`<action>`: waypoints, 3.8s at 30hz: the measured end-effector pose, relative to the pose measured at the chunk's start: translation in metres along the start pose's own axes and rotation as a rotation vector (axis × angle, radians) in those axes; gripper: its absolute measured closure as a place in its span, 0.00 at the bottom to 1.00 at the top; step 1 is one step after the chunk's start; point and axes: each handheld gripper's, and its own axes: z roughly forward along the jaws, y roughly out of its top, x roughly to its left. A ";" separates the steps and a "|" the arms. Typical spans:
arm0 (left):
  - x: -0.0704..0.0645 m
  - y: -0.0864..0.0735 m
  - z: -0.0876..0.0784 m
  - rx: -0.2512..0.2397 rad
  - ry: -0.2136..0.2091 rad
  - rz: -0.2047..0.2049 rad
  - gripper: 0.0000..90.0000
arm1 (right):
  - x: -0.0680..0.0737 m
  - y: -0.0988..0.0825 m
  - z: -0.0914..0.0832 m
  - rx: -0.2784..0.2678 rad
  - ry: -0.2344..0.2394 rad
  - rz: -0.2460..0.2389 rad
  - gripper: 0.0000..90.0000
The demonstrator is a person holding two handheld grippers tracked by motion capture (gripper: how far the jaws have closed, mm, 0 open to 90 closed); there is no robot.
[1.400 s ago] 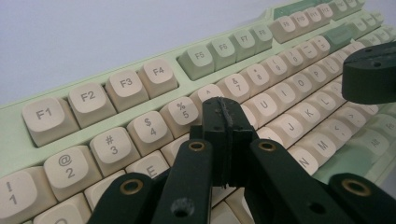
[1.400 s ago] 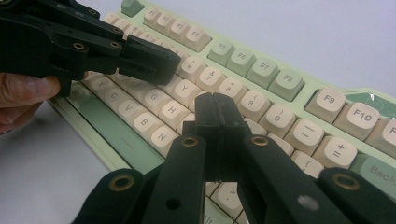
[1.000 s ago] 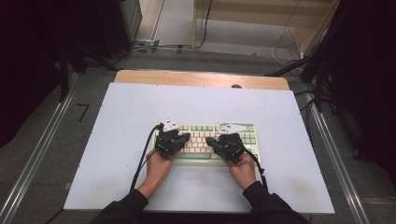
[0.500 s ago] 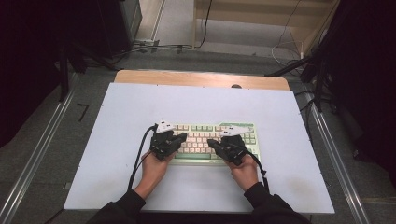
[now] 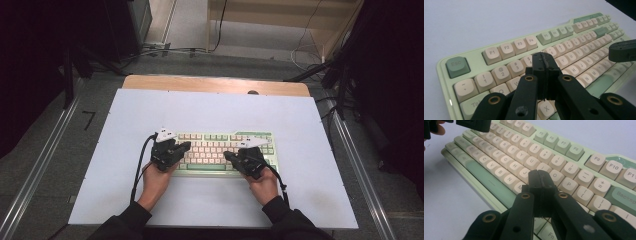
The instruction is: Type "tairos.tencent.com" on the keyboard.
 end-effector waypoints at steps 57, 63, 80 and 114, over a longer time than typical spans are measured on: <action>-0.006 -0.011 -0.004 0.044 -0.053 0.014 1.00 | -0.011 0.000 -0.002 -0.015 -0.027 0.041 0.97; -0.009 -0.014 -0.002 0.060 -0.062 0.022 1.00 | -0.011 0.002 -0.001 -0.017 -0.026 0.042 0.97; -0.015 -0.019 0.004 0.090 -0.072 0.044 1.00 | -0.009 0.006 0.003 -0.022 -0.027 0.038 0.97; -0.005 -0.013 -0.006 0.016 -0.043 0.010 1.00 | -0.010 0.009 0.017 -0.006 -0.048 0.031 0.97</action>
